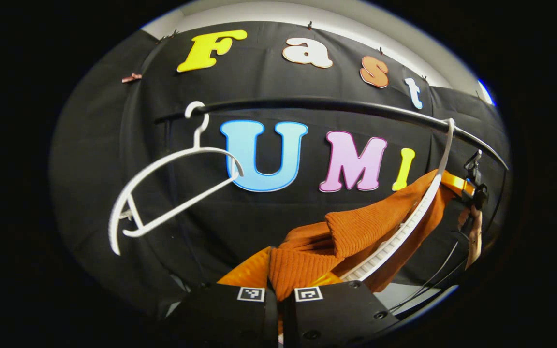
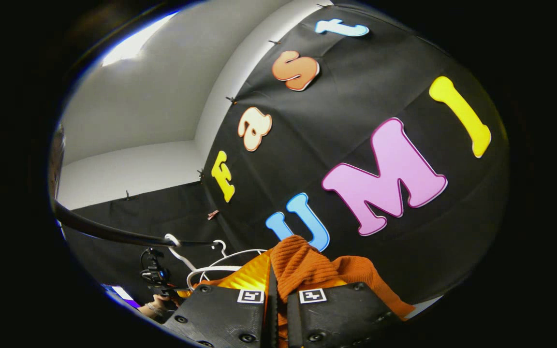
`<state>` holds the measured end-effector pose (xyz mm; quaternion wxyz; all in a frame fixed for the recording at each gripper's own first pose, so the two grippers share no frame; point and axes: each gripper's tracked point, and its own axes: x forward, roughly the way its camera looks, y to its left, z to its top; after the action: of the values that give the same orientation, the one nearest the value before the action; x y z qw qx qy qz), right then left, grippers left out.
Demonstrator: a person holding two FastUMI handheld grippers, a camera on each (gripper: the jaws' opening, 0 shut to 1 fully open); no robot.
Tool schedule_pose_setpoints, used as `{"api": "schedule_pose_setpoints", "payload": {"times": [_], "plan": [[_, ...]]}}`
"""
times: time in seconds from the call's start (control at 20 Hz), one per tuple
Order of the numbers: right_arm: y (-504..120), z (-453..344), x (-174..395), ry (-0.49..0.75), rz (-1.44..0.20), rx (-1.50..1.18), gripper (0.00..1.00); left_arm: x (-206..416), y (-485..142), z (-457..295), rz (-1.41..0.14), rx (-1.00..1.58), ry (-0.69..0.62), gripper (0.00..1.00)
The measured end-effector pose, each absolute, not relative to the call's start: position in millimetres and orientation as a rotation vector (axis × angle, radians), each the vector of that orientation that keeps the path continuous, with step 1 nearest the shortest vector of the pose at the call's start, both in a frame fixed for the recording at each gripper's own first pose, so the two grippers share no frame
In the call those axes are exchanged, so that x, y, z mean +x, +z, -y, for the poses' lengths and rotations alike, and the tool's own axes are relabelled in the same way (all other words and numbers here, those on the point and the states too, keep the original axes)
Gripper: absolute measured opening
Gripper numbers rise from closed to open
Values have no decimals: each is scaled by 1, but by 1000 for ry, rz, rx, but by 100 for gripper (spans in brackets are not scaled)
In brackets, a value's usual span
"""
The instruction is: Grasp the clothes on the hanger with both hands and then place them into the laundry hamper below.
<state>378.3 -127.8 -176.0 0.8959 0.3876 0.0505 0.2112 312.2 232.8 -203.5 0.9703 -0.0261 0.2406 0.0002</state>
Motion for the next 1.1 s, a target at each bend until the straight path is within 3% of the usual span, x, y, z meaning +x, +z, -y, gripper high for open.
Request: {"api": "schedule_pose_setpoints", "payload": {"times": [0.05,0.2,0.25,0.3,0.6,1.1], "plan": [[-184,128,377,434,-128,824,12,312,-212,-234,-496,-88,-16,8],[-210,126,374,418,-196,849,12,303,-254,-243,-545,-229,-24,8],[-226,124,373,401,-235,832,7,298,-267,-245,-556,-267,-12,8],[-240,123,373,383,-271,812,12,293,-280,-246,-566,-290,11,8],[-289,124,345,320,-411,772,12,247,-321,-220,-626,-354,110,9],[-318,45,289,437,-602,838,12,202,-337,-181,-634,-460,204,8]]}}
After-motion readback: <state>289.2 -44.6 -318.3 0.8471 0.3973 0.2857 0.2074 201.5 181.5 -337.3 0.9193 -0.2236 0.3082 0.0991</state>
